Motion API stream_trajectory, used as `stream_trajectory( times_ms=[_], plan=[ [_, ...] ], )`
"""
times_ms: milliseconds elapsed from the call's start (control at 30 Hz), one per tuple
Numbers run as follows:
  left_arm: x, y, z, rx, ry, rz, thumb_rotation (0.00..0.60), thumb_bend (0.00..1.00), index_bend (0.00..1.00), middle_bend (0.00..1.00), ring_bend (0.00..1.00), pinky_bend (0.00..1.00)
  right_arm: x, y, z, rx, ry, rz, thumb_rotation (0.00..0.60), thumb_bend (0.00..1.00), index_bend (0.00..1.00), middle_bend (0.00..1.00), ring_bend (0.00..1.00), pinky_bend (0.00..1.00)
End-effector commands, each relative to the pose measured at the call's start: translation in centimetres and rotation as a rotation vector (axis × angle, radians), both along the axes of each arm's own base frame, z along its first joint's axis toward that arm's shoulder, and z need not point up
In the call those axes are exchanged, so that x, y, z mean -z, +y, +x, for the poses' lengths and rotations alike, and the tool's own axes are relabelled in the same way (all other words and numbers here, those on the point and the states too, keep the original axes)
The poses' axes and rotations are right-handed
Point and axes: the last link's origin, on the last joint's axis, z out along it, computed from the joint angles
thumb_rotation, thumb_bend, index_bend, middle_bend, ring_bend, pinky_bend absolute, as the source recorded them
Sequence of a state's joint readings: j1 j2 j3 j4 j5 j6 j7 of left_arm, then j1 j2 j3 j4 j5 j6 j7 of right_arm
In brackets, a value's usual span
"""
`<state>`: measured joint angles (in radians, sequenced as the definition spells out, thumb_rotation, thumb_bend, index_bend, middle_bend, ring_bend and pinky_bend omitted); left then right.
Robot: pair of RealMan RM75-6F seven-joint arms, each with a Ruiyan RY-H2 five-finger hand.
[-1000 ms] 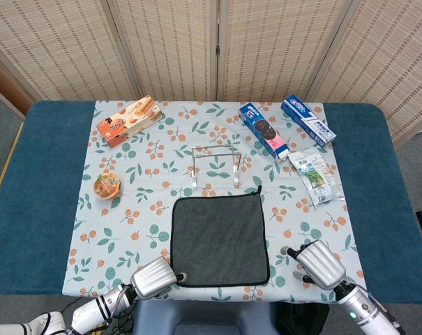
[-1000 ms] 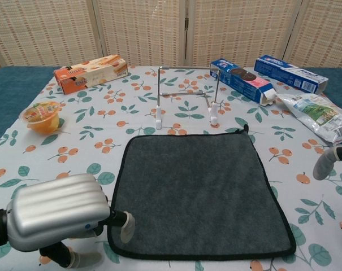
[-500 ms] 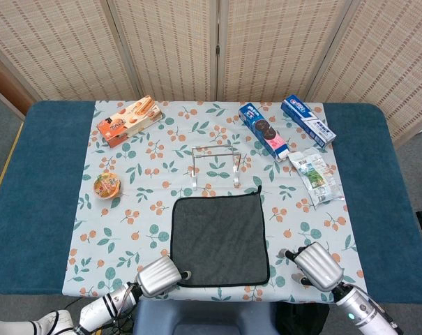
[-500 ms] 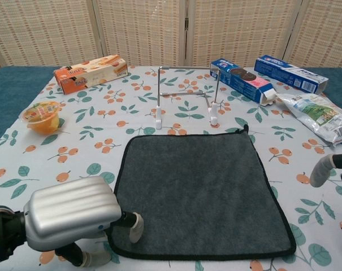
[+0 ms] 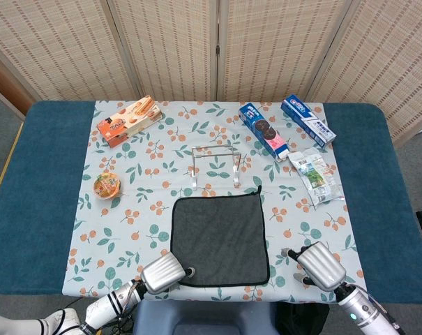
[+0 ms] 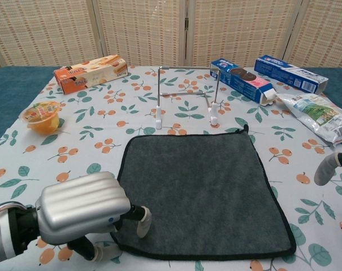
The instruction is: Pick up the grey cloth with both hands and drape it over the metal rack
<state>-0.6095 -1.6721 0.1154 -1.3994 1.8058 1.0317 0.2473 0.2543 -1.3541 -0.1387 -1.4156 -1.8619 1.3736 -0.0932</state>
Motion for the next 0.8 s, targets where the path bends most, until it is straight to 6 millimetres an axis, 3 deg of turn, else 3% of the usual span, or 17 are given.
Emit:
stream_trajectory(
  times_ms=[33, 233, 467, 800],
  plan=[
    [0.1, 0.1, 0.1, -0.001, -0.004, -0.002, 0.6, 0.29, 0.43, 1.0, 0.98, 1.0, 0.0, 0.0, 0.0, 0.002, -0.002, -0.001, 0.6, 0.1, 0.39, 0.84, 0.77, 0.88],
    [0.2, 0.1, 0.3, -0.006, -0.013, -0.014, 0.6, 0.29, 0.48, 1.0, 0.98, 1.0, 0.0, -0.1, -0.2, 0.005, 0.0, -0.007, 0.6, 0.1, 0.39, 0.84, 0.77, 0.88],
    [0.4, 0.3, 0.2, -0.013, -0.021, -0.019, 0.6, 0.36, 0.56, 1.0, 0.98, 1.0, 0.5, -0.2, 0.1, -0.022, 0.008, 0.011, 0.6, 0.17, 0.39, 0.84, 0.77, 0.88],
    [0.3, 0.6, 0.1, -0.033, -0.034, -0.016, 0.6, 0.39, 0.58, 1.0, 0.98, 1.0, 2.3, 0.2, 1.0, -0.103, 0.037, 0.072, 0.6, 0.16, 0.39, 0.84, 0.77, 0.88]
  ],
)
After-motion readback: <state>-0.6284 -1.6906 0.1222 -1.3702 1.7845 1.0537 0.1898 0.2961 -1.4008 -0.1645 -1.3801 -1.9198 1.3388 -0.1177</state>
